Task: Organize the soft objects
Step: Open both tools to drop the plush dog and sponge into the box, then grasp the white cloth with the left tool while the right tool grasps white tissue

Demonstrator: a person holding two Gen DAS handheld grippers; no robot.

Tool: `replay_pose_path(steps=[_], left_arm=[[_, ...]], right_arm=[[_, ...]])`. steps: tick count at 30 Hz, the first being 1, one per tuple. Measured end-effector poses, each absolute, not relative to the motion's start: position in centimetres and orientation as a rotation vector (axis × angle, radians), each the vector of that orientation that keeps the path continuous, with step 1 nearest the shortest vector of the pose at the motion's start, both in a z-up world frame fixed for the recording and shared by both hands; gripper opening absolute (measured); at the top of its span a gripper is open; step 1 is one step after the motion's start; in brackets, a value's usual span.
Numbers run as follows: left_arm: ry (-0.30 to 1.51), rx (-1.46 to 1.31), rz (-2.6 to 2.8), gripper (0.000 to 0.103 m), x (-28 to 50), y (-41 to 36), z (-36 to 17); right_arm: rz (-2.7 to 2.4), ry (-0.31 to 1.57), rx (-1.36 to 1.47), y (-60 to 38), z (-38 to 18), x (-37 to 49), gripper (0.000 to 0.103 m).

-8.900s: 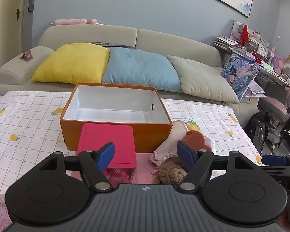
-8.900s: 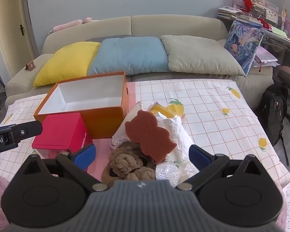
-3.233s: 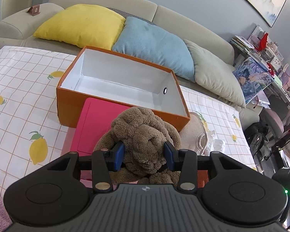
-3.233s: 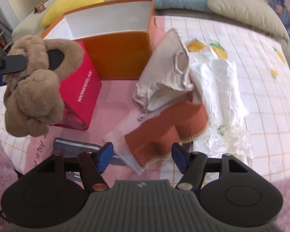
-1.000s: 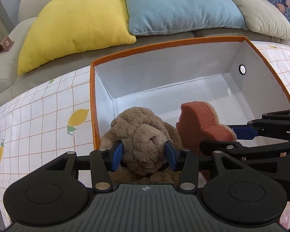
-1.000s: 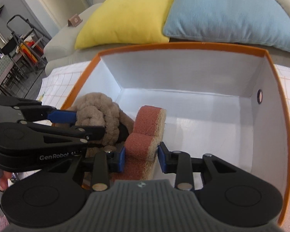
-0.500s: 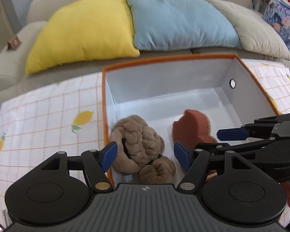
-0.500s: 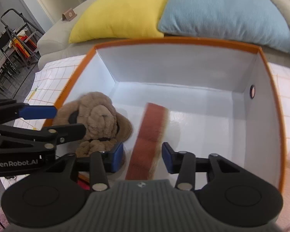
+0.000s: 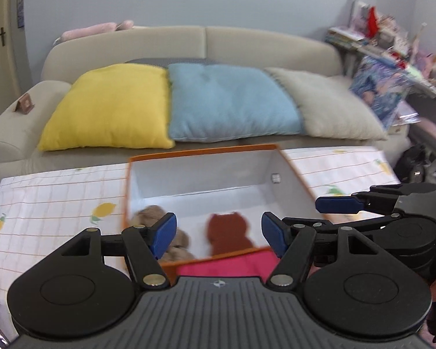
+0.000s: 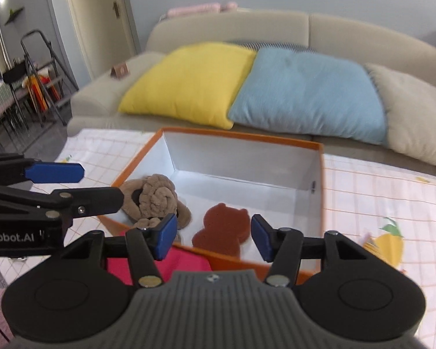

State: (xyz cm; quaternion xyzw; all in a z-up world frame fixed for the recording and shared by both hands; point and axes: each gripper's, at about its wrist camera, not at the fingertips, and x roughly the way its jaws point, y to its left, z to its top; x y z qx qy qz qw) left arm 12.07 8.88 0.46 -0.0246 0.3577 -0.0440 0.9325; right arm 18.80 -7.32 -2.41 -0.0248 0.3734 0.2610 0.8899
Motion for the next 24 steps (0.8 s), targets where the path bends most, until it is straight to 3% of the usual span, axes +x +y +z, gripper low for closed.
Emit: replay_pose_path(steps=[10,24], left_arm=[[0.748,-0.169,-0.194,0.079,7.8,4.8,0.3],[0.962,-0.152,-0.337,0.077,5.9,-1.7,-7.4]], right_arm=[[0.377,0.791,-0.022,-16.4,-3.3,10.8,0.057],[0.123,1.053,0.140,-25.1,-10.9,5.8,0.066]])
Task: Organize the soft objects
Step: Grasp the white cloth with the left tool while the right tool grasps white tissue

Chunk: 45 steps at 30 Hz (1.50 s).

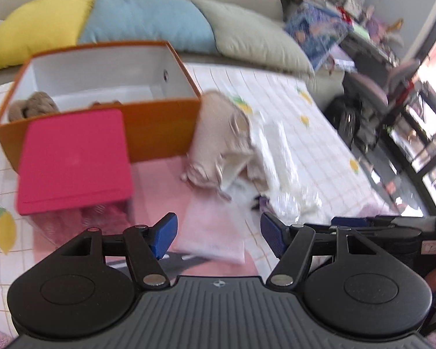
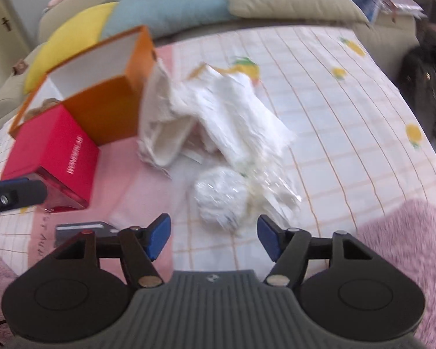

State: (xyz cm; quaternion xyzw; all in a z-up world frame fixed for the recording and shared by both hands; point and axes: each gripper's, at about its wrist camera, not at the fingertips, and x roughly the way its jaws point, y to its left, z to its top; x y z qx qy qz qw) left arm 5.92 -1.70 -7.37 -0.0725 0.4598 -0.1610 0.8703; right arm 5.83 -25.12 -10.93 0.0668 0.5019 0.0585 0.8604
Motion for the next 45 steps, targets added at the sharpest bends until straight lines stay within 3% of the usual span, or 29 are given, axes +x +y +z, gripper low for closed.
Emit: replay_pose_path(steps=[17,25,27,36,38,40,45], left_arm=[[0.969,-0.034,-0.336,0.079,9.2,-5.7,-8.7],[0.951,-0.150,-0.312,0.087,13.1,-6.2,-7.9],[0.950,-0.157,-0.309,0.089,14.3,-6.9,-8.0],[1.040,-0.089,-0.238,0.089,18.8,-9.8,-11.6],[1.048,-0.085,-0.209,0.089,19.4,-9.8,-12.1],[1.065,-0.093,-0.199,0.089,19.8,-9.5,-12.5],[1.060,-0.071,-0.180,0.088,20.1,-9.3,-13.3]], right_arm=[[-0.004,1.139,0.390,-28.3,-13.2,10.0,0.077],[0.089,1.042,0.169,-27.6,-13.2,14.9,0.079],[0.121,1.041,0.112,-27.1,-14.1,16.0,0.085],[0.234,0.981,-0.016,-25.5,-16.9,19.0,0.089],[0.254,0.951,-0.026,-25.4,-17.1,19.4,0.081],[0.272,0.950,-0.011,-25.6,-17.5,19.8,0.061],[0.289,0.958,0.100,-27.2,-17.7,19.8,0.036]])
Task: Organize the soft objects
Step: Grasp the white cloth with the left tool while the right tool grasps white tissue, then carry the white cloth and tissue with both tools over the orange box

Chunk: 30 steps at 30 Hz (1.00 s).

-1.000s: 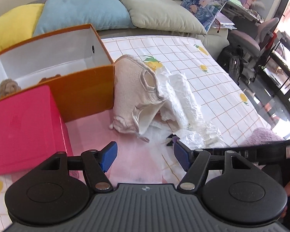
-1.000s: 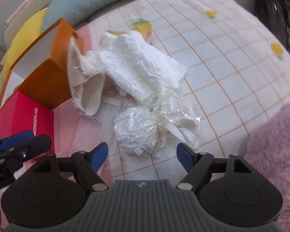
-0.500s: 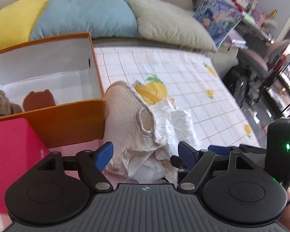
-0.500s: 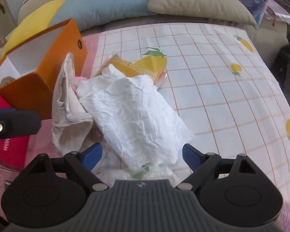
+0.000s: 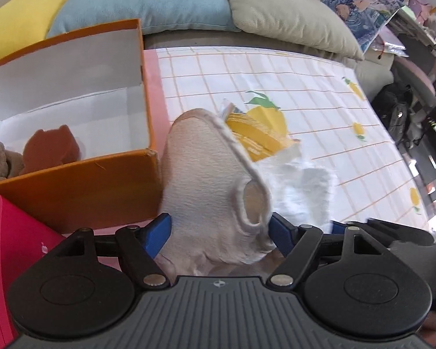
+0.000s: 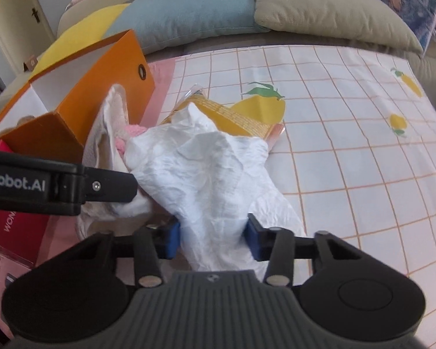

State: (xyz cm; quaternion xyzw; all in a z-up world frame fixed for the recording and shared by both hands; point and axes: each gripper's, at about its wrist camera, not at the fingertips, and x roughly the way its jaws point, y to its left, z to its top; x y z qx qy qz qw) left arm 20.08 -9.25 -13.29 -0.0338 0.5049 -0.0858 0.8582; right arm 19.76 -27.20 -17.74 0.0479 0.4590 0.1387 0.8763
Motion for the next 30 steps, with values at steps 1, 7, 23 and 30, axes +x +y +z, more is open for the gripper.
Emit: replay_pose_path(steps=[1,7,23,30], left_arm=[[1.058,-0.061,-0.182,0.088,20.3,-9.3,-13.5],[1.030,-0.017,-0.195,0.061,20.1,-9.1,-13.8],[0.874,-0.110,-0.257,0.018,14.8,-6.3,-7.9],[0.858,-0.120,-0.319,0.018,11.7,-6.3,-6.4]], right_arm=[[0.284,0.960,0.121,-27.6,-17.7,19.8,0.031],[0.255,0.957,0.232,-29.1,-17.4,19.6,0.019],[0.226,0.961,0.522,-32.3,-13.3,15.9,0.027],[0.296,1.005,0.623,-31.3,-12.4,13.0,0.043]])
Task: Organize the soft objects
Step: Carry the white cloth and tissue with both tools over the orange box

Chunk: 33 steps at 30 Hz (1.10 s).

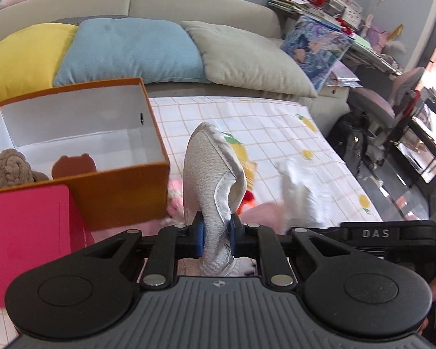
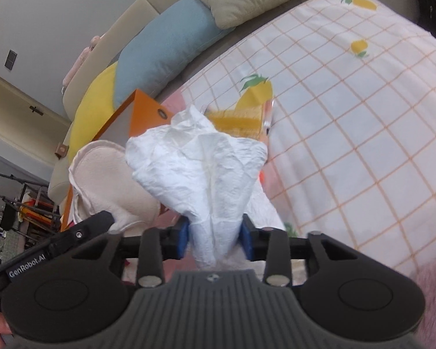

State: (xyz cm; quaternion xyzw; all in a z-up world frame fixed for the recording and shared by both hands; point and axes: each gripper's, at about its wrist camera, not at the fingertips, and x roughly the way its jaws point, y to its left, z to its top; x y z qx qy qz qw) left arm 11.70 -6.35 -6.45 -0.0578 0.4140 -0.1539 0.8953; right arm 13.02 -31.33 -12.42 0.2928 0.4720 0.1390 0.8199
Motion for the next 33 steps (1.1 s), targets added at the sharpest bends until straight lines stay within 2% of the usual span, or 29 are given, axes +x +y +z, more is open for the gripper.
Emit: replay_pose_path(steps=[3,4,5,7,20,33], left_arm=[[0.883,-0.121,-0.310,0.018,11.0,-6.1,-7.2],[0.895,-0.130,-0.303,0.018,10.8,-6.0,-7.5],[0.901,-0.140,-0.299,0.018,10.5,-5.8,-7.7],[0.904,-0.149,-0.292,0.018,9.9,-5.4,-7.7],[0.740,-0.206,-0.277,0.018,8.0,-2.3,-2.7],[0.614,-0.238,-0.181,0.018,12.2,3.0,1.5]], right_arm=[[0.289,1.021,0.522,-29.6,-12.1,12.0,0.040],[0.265,1.032,0.484,-29.3,-12.2,11.8,0.029],[0.247,1.040,0.450,-28.9,-12.2,11.7,0.023],[0.234,1.034,0.412,-28.9,-12.3,11.3,0.019],[0.305,0.840,0.380,-28.9,-4.0,11.6,0.018],[0.503,0.780,0.311,-19.3,0.2,17.4,0.018]])
